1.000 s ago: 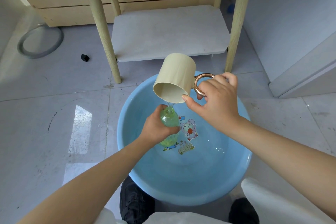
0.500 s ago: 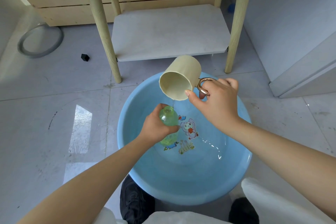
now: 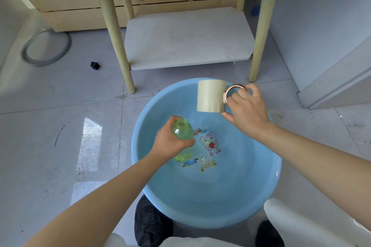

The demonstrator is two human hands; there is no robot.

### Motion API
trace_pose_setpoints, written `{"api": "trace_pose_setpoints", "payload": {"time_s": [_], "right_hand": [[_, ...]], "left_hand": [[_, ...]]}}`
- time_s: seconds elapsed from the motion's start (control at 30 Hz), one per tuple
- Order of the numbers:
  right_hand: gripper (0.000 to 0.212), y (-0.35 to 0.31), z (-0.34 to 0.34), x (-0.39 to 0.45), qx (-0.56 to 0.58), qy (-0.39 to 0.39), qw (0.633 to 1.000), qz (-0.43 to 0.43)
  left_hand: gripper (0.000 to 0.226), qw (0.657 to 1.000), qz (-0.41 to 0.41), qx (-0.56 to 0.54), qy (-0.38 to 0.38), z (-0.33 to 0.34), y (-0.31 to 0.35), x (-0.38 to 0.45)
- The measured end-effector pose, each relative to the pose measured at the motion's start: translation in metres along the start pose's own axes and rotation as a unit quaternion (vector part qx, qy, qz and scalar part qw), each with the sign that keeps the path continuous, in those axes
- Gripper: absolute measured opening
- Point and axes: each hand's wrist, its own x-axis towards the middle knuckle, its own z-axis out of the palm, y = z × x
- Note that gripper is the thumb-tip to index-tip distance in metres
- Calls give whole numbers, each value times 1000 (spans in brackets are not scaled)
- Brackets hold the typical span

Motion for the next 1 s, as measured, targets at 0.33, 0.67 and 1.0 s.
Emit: {"api": "trace_pose_setpoints", "payload": {"time_s": [0.33,0.67,1.0], "right_hand": [[43,0,-13,7,134,-98,977,132],[55,21,-64,23,478,-256,732,412],[57,72,-181,80,508,-144,755,389]], "left_hand": [[53,1000,0,-13,14,-3,0,3],[67,997,24,-46,55,-32,46,5],[58,990,119,-52,49,-104,173,-22]]}}
